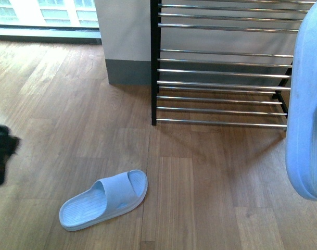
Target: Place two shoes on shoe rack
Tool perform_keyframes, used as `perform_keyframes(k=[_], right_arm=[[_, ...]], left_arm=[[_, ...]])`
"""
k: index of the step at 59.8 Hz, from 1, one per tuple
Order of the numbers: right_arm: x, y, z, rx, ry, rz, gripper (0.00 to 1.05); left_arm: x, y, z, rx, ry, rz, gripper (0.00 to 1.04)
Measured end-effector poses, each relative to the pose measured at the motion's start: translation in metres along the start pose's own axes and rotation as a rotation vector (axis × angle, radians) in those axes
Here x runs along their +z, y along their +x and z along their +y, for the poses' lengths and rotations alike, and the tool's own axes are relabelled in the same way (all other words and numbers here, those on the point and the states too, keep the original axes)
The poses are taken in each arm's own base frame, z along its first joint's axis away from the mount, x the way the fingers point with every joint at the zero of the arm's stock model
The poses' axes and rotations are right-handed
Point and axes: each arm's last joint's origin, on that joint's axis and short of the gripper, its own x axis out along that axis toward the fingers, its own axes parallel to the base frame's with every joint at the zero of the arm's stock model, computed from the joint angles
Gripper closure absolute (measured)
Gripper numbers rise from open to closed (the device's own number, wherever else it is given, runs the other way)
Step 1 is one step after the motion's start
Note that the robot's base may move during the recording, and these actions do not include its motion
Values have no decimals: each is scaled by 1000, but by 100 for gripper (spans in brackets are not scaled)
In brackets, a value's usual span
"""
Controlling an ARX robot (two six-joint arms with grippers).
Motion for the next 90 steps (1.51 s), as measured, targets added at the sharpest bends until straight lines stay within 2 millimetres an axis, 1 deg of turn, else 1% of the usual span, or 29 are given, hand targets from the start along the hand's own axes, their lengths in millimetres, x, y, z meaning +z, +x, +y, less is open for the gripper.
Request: perform_keyframes(k=[2, 4, 7, 9, 12, 14, 20, 22, 25, 26, 31, 37, 44, 61, 77, 82, 90], right_arm=[[0, 0, 0, 0, 0, 0, 103], [0, 0, 0, 0, 0, 0, 103], [0, 0, 0, 0, 0, 0, 103], [0, 0, 0, 0, 0, 0, 103], [0, 0, 0, 0, 0, 0, 103], [0, 0, 0, 0, 0, 0, 103], [0, 0, 0, 0, 0, 0, 103], [0, 0, 0, 0, 0, 0, 103], [0, 0, 0, 1, 0, 0, 103], [0, 0, 0, 0, 0, 0, 103], [0, 0, 0, 0, 0, 0, 103], [0, 0, 0, 1, 0, 0, 103], [0, 0, 0, 0, 0, 0, 103], [0, 0, 0, 0, 0, 0, 103], [0, 0, 0, 1, 0, 0, 103], [0, 0, 0, 0, 0, 0, 103], [0, 0, 0, 1, 0, 0, 103]], left_arm=[[-2, 12, -5, -14, 31, 41, 9], [-4, 19, -8, -19, 50, 67, 9], [-9, 38, -15, -12, 118, 126, 9], [-11, 46, -17, -4, 147, 149, 9], [-18, 63, -23, 13, 223, 212, 9], [-21, 70, -25, 11, 247, 241, 9], [-37, 108, -39, -5, 390, 368, 9], [-40, 119, -42, -2, 419, 399, 9], [-43, 130, -44, -4, 437, 426, 9], [-46, 138, -45, -7, 443, 446, 9], [-59, 161, -48, -35, 446, 503, 9], [-72, 173, -55, -94, 448, 541, 9], [-86, 187, -68, -145, 478, 578, 9], [-102, 217, -87, -183, 519, 607, 9], [-109, 245, -98, -188, 511, 597, 9], [-106, 254, -105, -217, 487, 575, 9], [-102, 261, -112, -238, 472, 552, 9]])
